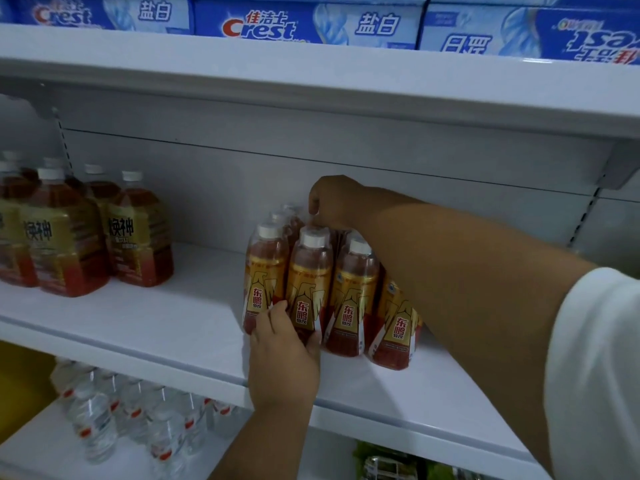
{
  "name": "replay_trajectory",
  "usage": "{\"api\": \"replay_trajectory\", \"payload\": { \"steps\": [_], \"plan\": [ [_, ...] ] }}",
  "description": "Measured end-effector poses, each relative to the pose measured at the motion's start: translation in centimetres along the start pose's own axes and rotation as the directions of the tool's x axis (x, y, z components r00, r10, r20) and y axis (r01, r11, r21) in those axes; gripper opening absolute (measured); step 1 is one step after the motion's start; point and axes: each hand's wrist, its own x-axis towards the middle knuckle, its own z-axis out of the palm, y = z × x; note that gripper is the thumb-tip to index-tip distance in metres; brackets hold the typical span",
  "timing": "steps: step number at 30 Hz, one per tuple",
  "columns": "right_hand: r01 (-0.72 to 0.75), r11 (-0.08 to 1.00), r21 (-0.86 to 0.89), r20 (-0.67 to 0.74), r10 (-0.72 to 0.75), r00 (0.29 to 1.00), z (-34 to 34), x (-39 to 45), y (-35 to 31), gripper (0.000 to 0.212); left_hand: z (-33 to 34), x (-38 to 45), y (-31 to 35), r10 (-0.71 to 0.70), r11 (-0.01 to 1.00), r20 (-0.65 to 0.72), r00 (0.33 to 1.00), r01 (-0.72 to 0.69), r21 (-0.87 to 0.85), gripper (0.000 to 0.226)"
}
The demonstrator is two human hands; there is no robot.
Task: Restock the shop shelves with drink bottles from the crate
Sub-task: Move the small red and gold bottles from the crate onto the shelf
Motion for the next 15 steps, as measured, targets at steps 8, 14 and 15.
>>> {"api": "replay_trajectory", "payload": {
  "steps": [8, 14, 15],
  "plan": [
    [-0.049, 0.994, 0.100, -0.108, 0.060, 0.992, -2.2, -2.3, 1.0, 0.043, 0.2, 0.1, -0.4, 0.020, 1.000, -0.013, 1.000, -0.020, 0.011, 0.073],
    [-0.142, 0.939, 0.313, -0.342, 0.251, 0.905, -2.3, -12.6, 5.6, 0.020, 0.0, 0.0, -0.4, 0.029, 1.000, -0.004, 1.000, -0.029, -0.012, 0.072],
    [-0.174, 0.920, 0.352, -0.346, 0.301, 0.889, -1.3, -14.5, 6.1, 0.018, 0.0, 0.0, -0.3, 0.031, 0.999, -0.005, 0.999, -0.032, -0.024, 0.071]
  ]
}}
